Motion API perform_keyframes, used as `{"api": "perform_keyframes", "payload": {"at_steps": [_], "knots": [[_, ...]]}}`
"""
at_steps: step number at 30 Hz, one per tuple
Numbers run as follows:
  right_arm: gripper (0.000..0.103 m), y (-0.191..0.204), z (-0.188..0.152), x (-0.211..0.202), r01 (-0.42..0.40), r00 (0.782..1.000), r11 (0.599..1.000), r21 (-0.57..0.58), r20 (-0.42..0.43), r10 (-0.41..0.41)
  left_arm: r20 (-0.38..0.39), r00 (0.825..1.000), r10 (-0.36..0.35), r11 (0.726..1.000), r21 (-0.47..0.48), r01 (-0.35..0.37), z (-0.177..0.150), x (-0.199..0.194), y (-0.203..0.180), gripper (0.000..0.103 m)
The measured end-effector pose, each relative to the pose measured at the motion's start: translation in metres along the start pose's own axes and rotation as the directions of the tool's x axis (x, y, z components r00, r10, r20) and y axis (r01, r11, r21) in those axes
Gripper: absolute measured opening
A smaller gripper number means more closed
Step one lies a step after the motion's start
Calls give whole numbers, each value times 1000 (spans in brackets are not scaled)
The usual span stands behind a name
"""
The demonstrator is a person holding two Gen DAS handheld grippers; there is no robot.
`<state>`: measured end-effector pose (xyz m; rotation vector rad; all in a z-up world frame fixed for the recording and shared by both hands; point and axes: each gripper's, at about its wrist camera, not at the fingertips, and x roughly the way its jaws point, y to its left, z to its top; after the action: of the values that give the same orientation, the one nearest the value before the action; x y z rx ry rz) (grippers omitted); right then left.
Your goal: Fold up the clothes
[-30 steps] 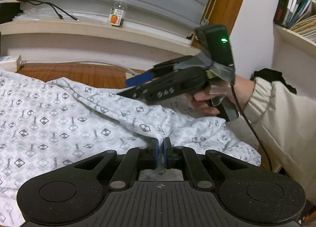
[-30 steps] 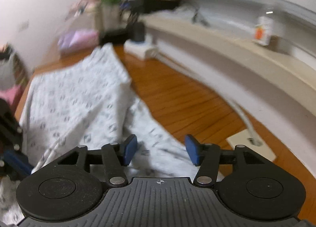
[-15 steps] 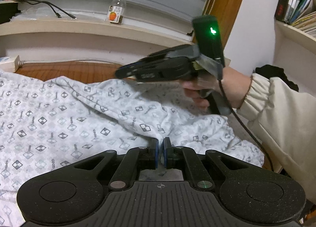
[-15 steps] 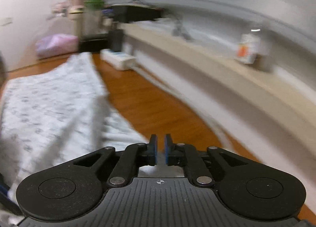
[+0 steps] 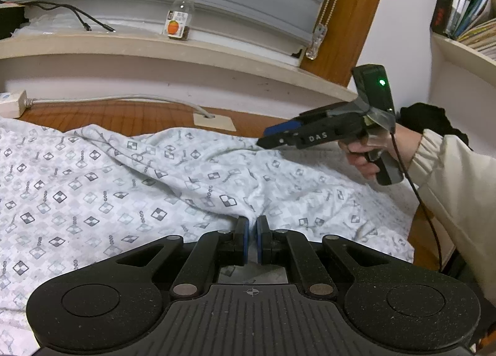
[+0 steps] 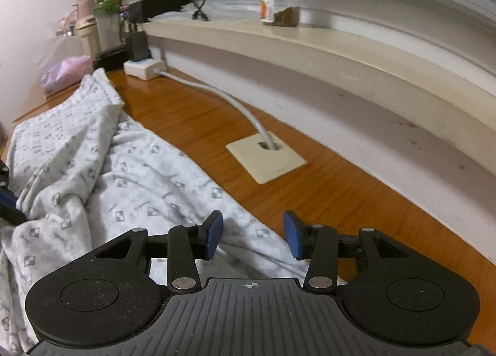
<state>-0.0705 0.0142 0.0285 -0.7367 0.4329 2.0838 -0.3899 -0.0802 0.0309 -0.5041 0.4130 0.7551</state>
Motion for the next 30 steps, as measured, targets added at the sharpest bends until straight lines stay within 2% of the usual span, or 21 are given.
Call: {"api": "perform_keyframes", "payload": {"at_steps": [1,2,4,6,9,12,14,18,22,23,26,30], "knots": [[5,0,3,4,-21,1000,1000,0,1,21,0,1000,1,1000,2,-1,0,0,-1,5],[2,2,5,7,-16,1000,1000,-11,3,16,0,1000,2,1000,3,-2,1,0,-1,5],[1,8,8,9,56,998,997,-44,36,-54,-1,1000,3,1000,2,-3,1,-1,-1,5],[1,7,10,6,140,985,990,-30,102,-137,-1,1000,3,1000,0,-3,1,-1,0,5],[2,5,10,6,140,986,990,-7,92,-139,-1,1000,1,1000,-5,-1,1,-1,1,5],[13,13,5,1,185,979,982,-25,86,-183,-1,1000,-5,1000,-10,5,4,1,1,5],[26,18,2,-11,158,983,987,1,94,-158,0,1000,-11,1000,-14,11,7,3,2,5],[40,44,-10,-36,79,990,997,-25,119,-76,4,1000,-14,1000,-16,14,13,5,2,5],[41,78,-19,-54,32,991,997,-76,128,-22,10,1000,-2,1000,-26,2,16,2,6,6],[41,86,-20,-59,19,991,996,-86,131,-8,15,1000,4,999,-32,-3,15,0,8,11],[42,110,-24,-71,-12,990,992,-126,137,30,32,999,23,999,-43,-22,16,-10,14,14],[42,137,-24,-74,-53,989,980,-191,125,78,57,993,105,994,-7,-105,23,-21,22,14]]}}
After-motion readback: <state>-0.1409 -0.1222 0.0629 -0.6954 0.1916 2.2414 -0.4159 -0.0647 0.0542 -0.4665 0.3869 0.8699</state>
